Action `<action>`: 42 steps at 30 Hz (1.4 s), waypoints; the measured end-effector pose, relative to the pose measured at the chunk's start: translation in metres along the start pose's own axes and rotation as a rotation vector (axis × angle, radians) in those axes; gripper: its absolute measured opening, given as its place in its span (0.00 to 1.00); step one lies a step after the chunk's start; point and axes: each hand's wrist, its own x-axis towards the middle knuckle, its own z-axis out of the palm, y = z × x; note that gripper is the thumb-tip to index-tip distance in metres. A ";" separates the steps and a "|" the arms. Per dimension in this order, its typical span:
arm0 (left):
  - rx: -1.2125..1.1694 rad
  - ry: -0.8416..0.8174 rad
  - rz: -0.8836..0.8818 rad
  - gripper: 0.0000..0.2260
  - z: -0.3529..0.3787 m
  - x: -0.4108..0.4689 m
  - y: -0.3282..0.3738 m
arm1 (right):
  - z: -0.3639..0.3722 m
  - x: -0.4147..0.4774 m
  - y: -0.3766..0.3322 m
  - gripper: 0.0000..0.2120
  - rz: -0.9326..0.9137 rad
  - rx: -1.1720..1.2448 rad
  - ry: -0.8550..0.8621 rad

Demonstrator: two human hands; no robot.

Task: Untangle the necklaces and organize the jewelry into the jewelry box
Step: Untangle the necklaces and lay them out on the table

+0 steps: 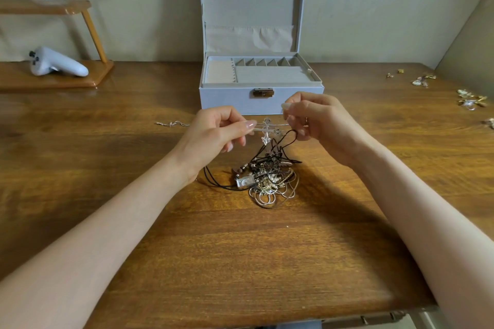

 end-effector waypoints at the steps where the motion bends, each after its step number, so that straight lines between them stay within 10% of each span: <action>1: -0.002 0.003 -0.003 0.08 0.000 0.000 0.000 | -0.001 0.000 0.000 0.07 -0.007 0.028 -0.006; 13: -0.178 0.068 -0.046 0.08 -0.005 0.004 -0.005 | -0.004 -0.001 -0.002 0.19 -0.052 -0.137 -0.016; 20: -0.440 -0.022 -0.110 0.07 -0.005 0.005 -0.005 | 0.001 -0.004 -0.002 0.05 -0.143 -0.119 -0.100; 30: -0.044 -0.248 0.003 0.21 0.008 -0.003 -0.002 | 0.009 -0.007 -0.005 0.05 -0.202 -0.061 -0.122; 34: -0.039 -0.177 0.114 0.09 0.008 -0.003 -0.001 | 0.009 -0.007 -0.005 0.05 -0.200 -0.068 -0.150; 42: -0.525 -0.008 0.032 0.11 -0.004 0.002 0.000 | 0.001 -0.005 -0.005 0.07 -0.148 -0.095 -0.157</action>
